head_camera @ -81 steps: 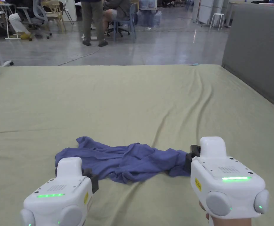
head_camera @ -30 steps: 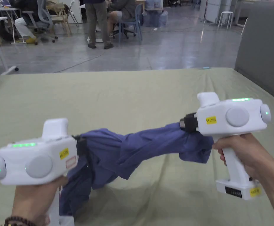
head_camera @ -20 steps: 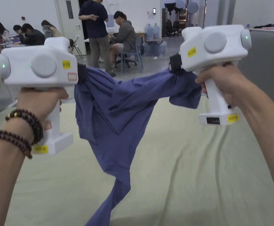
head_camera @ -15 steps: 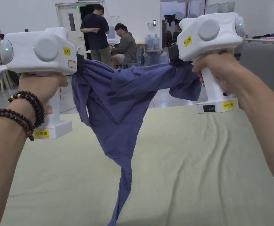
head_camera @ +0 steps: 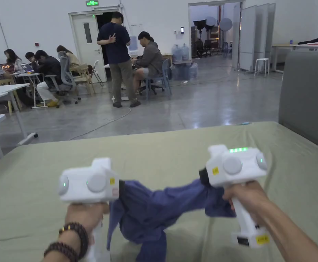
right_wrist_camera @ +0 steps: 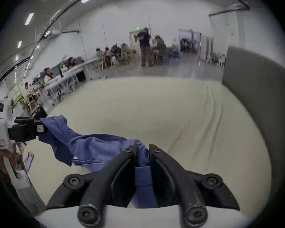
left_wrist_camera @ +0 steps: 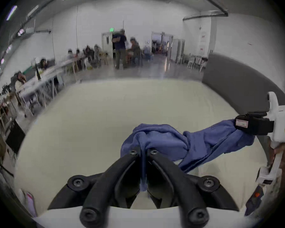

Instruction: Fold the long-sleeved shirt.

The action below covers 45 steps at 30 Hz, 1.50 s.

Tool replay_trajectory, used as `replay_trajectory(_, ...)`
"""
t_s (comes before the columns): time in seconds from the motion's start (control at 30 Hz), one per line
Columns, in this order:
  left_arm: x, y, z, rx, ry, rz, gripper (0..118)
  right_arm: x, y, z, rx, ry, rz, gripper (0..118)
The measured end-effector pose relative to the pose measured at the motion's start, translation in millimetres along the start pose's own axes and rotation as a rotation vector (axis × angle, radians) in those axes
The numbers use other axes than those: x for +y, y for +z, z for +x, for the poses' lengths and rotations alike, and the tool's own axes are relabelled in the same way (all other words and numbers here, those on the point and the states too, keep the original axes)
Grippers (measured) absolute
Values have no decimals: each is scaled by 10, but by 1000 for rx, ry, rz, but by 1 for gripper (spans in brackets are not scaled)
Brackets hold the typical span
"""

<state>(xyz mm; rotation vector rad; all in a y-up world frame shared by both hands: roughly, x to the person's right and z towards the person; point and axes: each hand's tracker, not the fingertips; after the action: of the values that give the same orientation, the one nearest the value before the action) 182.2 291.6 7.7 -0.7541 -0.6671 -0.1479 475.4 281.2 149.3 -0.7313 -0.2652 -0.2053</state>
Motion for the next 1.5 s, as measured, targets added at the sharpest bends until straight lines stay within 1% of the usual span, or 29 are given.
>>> replay_trajectory(0.07,-274,-181,-95,-41,20,-43,0,-331,-175,15,-11,8,-52,9)
replay_trajectory(0.13,-485,-192,-129,-24,10,-40,0,-579,-195,48,-20,13,-79,9)
replay_trajectory(0.23,-812,49,-142,-24,8,-21,0,-897,-13,72,6,-41,-76,9)
replay_trajectory(0.33,-1310,368,-44,-13,12,22,0,-1260,204,22,-8,-81,-78,9)
replay_trajectory(0.47,-2088,684,106,5,29,-9,0,-1879,483,-125,-22,-90,-108,9)
replay_trajectory(0.57,-2656,871,244,37,-7,-76,0,-2362,688,-260,-36,-65,-147,9)
replay_trajectory(0.67,-3022,1013,243,38,25,-102,0,-2726,814,-289,-52,-69,-183,9)
replay_trajectory(0.7,-3090,1019,219,14,37,-107,0,-2791,823,-283,-49,-72,-190,12)
replay_trajectory(0.73,-3125,1013,197,7,38,-108,0,-2812,800,-271,-52,-71,-189,22)
replay_trajectory(0.77,-3133,1007,170,7,49,-107,1,-2841,797,-258,-56,-79,-164,49)
replay_trajectory(0.8,-3137,1036,146,-6,64,-92,6,-2830,850,-256,-76,-80,-137,70)
replay_trajectory(0.83,-3118,1083,127,-40,89,-70,11,-2812,933,-256,-78,-80,-129,80)
replay_trajectory(0.87,-3104,1178,133,-45,84,-47,11,-2806,1062,-258,-84,-89,-100,80)
replay_trajectory(0.9,-3088,1276,145,-35,67,-5,35,-2813,1214,-281,-81,-99,-54,103)
replay_trajectory(0.93,-3084,1348,148,-41,57,30,75,-2839,1358,-291,-77,-118,-8,111)
replay_trajectory(0.97,-3081,1429,155,-55,52,43,116,-2868,1480,-304,-86,-139,17,110)
replay_trajectory(1.0,-3108,1530,132,-39,74,78,118,-2897,1577,-327,-111,-155,16,110)
replay_trajectory(1.03,-3069,1560,124,-65,70,83,118,-2936,1639,-329,-137,-178,-5,109)
replay_trajectory(1.07,-3047,1593,123,-67,87,64,118,-2978,1682,-334,-147,-202,-26,96)
replay_trajectory(1.1,-3024,1599,132,-35,115,15,112,-3021,1714,-343,-160,-223,-42,66)
replay_trajectory(1.13,-3022,1609,130,-39,108,27,84,-3059,1699,-348,-179,-232,-65,17)
replay_trajectory(1.17,-3025,1608,144,-22,94,36,10,-3118,1631,-350,-218,-258,-111,0)
replay_trajectory(1.2,-3041,1579,170,46,55,49,0,-3143,1590,-354,-216,-238,-122,0)
replay_trajectory(1.27,-3003,1603,195,18,57,37,0,-3190,1563,-345,-171,-213,-125,0)
replay_trajectory(1.33,-2977,1609,170,-48,117,36,0,-3171,1591,-345,-194,-220,-120,0)
replay_trajectory(1.4,-2971,1616,193,-27,102,47,0,-3150,1598,-315,-174,-228,-104,0)
replay_trajectory(1.43,-2954,1611,196,-15,88,50,0,-3142,1628,-289,-172,-230,-98,8)
replay_trajectory(1.47,-2934,1603,186,-12,86,45,0,-3141,1624,-276,-170,-234,-84,55)
replay_trajectory(1.5,-2936,1605,198,-13,91,43,0,-3134,1572,-266,-185,-223,-93,94)
